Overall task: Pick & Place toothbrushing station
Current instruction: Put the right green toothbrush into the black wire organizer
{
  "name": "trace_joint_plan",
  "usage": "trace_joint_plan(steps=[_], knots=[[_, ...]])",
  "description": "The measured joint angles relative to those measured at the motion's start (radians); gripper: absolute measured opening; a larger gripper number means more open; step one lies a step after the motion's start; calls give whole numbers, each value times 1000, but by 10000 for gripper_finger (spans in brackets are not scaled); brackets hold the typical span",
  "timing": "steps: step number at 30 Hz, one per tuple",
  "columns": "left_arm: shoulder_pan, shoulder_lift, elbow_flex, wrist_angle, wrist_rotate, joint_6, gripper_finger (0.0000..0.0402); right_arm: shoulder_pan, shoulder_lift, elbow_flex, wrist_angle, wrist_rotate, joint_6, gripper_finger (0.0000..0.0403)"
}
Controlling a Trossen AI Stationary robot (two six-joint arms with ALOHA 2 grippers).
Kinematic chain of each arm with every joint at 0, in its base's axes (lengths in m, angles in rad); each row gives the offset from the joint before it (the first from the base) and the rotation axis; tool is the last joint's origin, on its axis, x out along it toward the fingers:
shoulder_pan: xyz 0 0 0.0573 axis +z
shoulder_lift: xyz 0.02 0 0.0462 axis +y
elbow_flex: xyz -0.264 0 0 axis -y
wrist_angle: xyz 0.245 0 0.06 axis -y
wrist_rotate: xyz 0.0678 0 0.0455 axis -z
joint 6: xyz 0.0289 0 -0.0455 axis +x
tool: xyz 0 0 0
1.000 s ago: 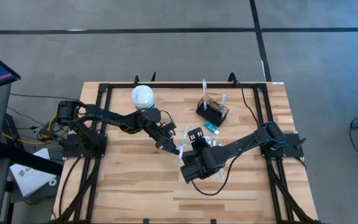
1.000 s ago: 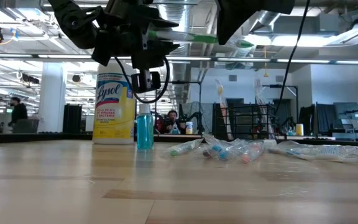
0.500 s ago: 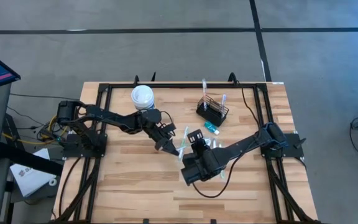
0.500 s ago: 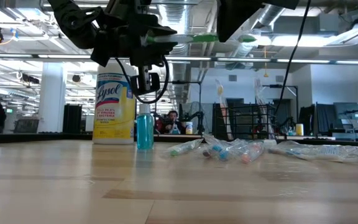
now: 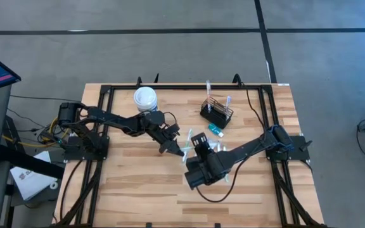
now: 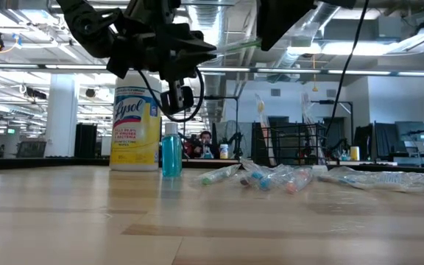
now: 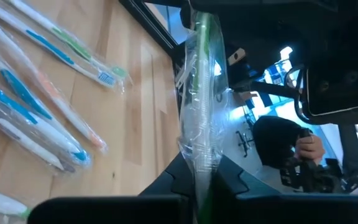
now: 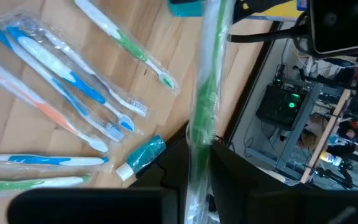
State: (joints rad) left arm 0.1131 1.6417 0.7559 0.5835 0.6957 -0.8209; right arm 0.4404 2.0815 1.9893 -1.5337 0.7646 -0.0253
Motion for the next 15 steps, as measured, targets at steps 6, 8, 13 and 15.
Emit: trace_joint_plan(steps=[6, 8, 13, 15], knots=[[0, 0, 0, 2, -34, 14, 8, 15, 0, 62, -4, -12, 27, 51], [0, 0, 1, 5, -42, 19, 8, 22, 0, 95, -3, -13, 41, 51], [0, -1, 1, 22, -59, 60, 8, 34, 0, 158, 5, -58, 77, 52], [0, -3, 1, 38, -70, 82, 8, 39, 0, 171, 10, -72, 89, 52]])
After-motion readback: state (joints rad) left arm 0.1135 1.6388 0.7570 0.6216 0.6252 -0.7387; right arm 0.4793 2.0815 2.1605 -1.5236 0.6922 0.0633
